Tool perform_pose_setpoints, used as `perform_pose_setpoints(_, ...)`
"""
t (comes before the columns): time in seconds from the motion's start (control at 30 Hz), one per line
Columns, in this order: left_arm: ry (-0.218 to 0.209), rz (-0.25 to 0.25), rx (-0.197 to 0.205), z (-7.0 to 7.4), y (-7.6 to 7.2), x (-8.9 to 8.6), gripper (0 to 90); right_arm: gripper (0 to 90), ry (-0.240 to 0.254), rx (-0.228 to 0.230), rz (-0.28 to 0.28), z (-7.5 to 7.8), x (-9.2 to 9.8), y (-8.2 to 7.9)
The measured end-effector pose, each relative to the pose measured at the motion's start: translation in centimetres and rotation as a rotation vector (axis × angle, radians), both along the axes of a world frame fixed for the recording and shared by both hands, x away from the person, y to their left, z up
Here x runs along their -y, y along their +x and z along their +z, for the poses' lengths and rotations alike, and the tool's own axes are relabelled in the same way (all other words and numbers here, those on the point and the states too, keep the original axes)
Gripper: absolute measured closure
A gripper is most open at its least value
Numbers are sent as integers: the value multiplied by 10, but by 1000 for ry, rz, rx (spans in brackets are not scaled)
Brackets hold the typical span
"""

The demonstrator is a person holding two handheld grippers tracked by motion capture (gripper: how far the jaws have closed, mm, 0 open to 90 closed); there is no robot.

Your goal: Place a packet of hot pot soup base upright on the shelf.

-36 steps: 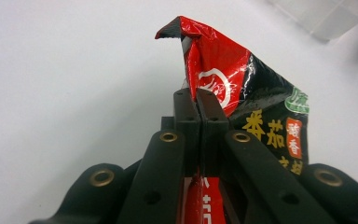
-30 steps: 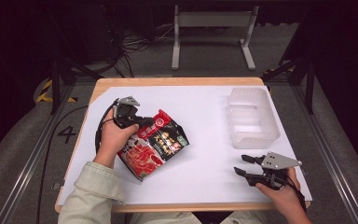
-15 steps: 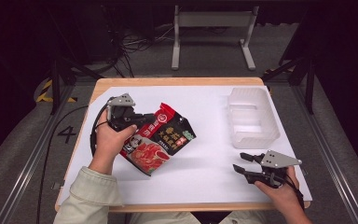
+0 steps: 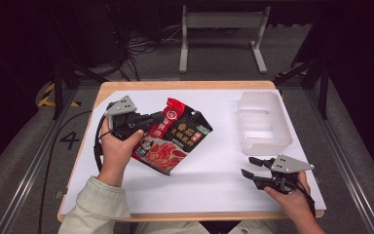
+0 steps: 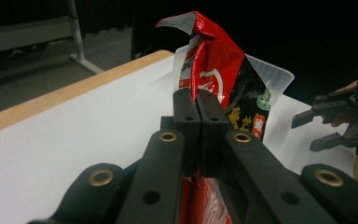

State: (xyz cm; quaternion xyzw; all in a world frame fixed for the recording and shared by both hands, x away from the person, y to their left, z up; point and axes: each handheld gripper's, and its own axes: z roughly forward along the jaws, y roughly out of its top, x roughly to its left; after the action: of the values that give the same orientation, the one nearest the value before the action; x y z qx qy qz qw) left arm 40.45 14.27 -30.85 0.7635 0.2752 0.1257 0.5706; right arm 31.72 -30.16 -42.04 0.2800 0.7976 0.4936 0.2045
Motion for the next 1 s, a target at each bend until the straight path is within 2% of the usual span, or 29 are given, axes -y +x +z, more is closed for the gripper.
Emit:
perform_pose_setpoints(0.13,-15,-2,27,0,-3,2,887,463,14,2,-2,2,-1,1)
perform_pose_setpoints(0.33,-9,-9,39,0,-6,7,887,433,18,22,7,10,-8,5)
perform_pose_setpoints(0.43,-19,-8,50,0,-8,10,888,397,39,32,13,16,-13,8)
perform_pose_setpoints(0.53,-22,-11,55,-1,-9,14,887,372,70,36,24,24,-20,12)
perform_pose_setpoints(0.6,-28,-14,44,-2,-10,17,887,360,88,30,29,28,-25,14)
perform_pose_setpoints(0.73,-30,-26,56,-4,-12,23,887,354,121,35,50,34,-36,21)
perform_pose_setpoints(1.0,-23,-30,67,-3,-16,32,887,354,129,43,86,38,-57,30)
